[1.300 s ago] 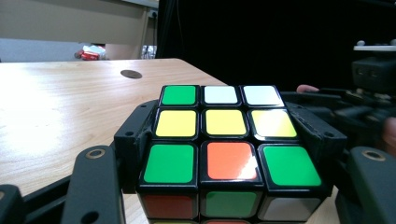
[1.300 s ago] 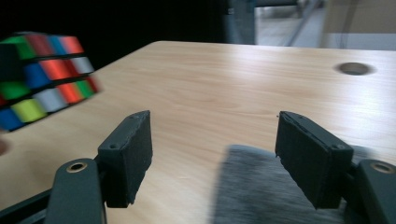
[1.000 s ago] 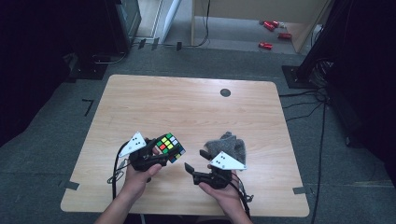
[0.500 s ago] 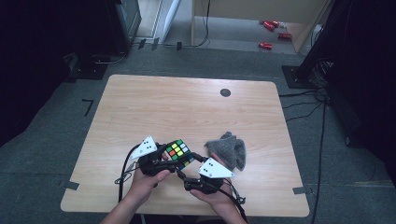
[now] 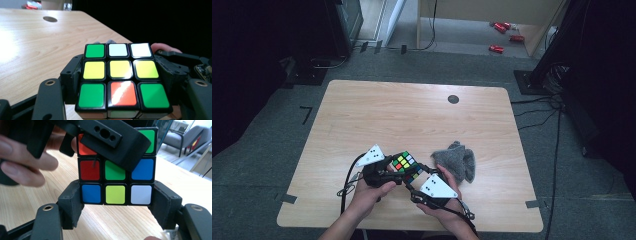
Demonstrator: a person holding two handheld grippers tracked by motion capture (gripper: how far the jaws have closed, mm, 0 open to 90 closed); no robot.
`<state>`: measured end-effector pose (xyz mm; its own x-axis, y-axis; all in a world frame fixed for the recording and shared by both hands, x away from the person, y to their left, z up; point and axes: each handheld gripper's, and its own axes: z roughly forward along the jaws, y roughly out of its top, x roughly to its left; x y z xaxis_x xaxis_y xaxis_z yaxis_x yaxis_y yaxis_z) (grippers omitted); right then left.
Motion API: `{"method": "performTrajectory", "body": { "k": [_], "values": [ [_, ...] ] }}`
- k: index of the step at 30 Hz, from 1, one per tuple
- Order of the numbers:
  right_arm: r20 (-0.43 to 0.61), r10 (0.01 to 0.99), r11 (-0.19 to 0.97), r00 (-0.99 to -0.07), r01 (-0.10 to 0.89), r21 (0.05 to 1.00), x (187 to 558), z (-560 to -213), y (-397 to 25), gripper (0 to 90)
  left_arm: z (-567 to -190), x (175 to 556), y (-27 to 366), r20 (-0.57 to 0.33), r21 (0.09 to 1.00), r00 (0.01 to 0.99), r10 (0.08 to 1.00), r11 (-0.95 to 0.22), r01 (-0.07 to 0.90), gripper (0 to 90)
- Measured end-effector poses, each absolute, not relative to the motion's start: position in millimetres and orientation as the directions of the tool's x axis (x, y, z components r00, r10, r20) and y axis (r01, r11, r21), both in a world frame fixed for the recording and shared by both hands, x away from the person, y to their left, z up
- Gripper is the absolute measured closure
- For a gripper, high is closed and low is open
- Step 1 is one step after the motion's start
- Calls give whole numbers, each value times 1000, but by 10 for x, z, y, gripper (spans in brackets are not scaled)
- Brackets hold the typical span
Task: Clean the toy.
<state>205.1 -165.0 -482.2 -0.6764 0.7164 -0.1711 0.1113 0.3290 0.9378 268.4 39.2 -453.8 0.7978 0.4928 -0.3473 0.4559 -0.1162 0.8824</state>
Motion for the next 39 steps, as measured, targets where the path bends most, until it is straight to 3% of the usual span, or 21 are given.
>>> {"method": "performTrajectory", "body": {
  "k": [10,14,17,22,25,28,39],
  "values": [
    [-361,660,484,-659,7,875,2011,-4869,-1612,342,-4505,2759,401,-379,815,791,481,-232,531,331],
    [-244,704,402,-667,90,911,2036,-4864,-1602,325,-4508,2747,416,-388,825,772,503,-185,535,342],
    [-114,746,308,-656,189,932,2063,-4845,-1618,257,-4513,2742,469,-394,849,754,526,-106,518,344],
    [115,785,140,-609,354,925,2085,-4851,-1629,250,-4500,2738,579,-443,865,721,533,43,500,343],
    [221,771,53,-597,407,912,2087,-4841,-1612,254,-4517,2706,543,-442,871,728,525,56,488,342],
    [247,768,22,-591,409,912,2065,-4813,-1589,267,-4534,2674,474,-430,875,740,516,38,483,341],
    [151,798,70,-583,339,938,2042,-4769,-1619,282,-4595,2675,382,-447,854,745,495,-12,521,338]
  ]
}}
